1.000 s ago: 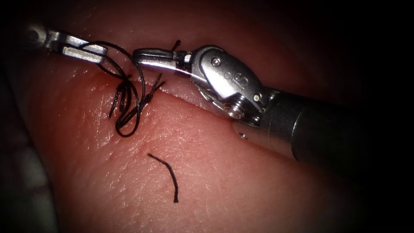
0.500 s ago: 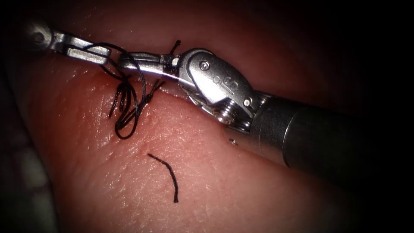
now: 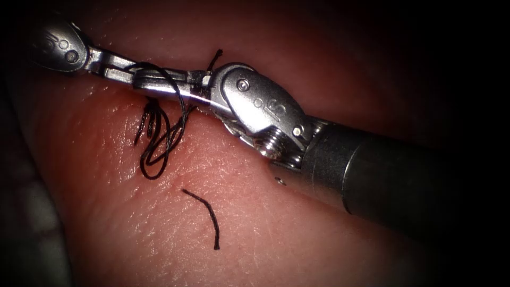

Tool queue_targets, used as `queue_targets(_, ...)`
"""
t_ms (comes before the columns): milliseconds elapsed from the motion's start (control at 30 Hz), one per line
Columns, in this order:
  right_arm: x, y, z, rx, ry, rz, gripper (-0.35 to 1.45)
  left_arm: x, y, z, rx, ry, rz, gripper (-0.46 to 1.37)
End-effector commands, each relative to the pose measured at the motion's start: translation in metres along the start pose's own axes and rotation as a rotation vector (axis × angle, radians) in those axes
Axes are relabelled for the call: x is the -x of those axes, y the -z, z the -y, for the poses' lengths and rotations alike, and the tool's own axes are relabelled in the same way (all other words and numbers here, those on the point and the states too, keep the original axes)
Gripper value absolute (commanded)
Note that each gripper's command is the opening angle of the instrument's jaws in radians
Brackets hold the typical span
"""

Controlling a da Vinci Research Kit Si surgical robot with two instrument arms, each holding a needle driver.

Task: Wound Closure
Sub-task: Wrap the suture counter-clockwise around the right gripper, then grab the short tail with the right gripper

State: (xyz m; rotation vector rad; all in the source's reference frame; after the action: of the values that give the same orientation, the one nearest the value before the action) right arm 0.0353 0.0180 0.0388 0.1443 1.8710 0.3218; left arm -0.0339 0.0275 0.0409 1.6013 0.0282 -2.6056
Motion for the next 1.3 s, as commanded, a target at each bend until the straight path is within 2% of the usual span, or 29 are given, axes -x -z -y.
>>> queue_targets(33,0.0001,-0.0001,0.0,0.008,0.0,-0.006,-0.35,0.0,0.0,-0.0001,0.008,0.001,0.0,-0.35)
queue_targets(267,0.0002,-0.0005,0.0001,0.033,-0.033,-0.051,-0.35,0.0002,-0.0002,-0.0001,0.009,0.005,0.001,-0.35)
queue_targets(500,-0.0001,-0.0019,0.0008,0.054,-0.051,-0.08,-0.35,0.0002,-0.0007,-0.0007,0.019,0.014,0.013,-0.35)
queue_targets(767,-0.0011,-0.0018,0.0002,0.114,-0.057,-0.069,-0.35,-0.0004,0.0007,-0.0027,0.074,0.008,0.039,-0.35)
queue_targets(967,-0.0013,-0.0017,0.0,0.12,-0.057,-0.066,-0.35,-0.001,0.0013,-0.0037,0.096,0.015,0.049,-0.35)
queue_targets(1300,-0.0012,-0.0021,-0.0001,0.186,-0.049,-0.042,-0.35,-0.0017,0.0005,-0.0047,0.109,0.012,0.065,-0.35)
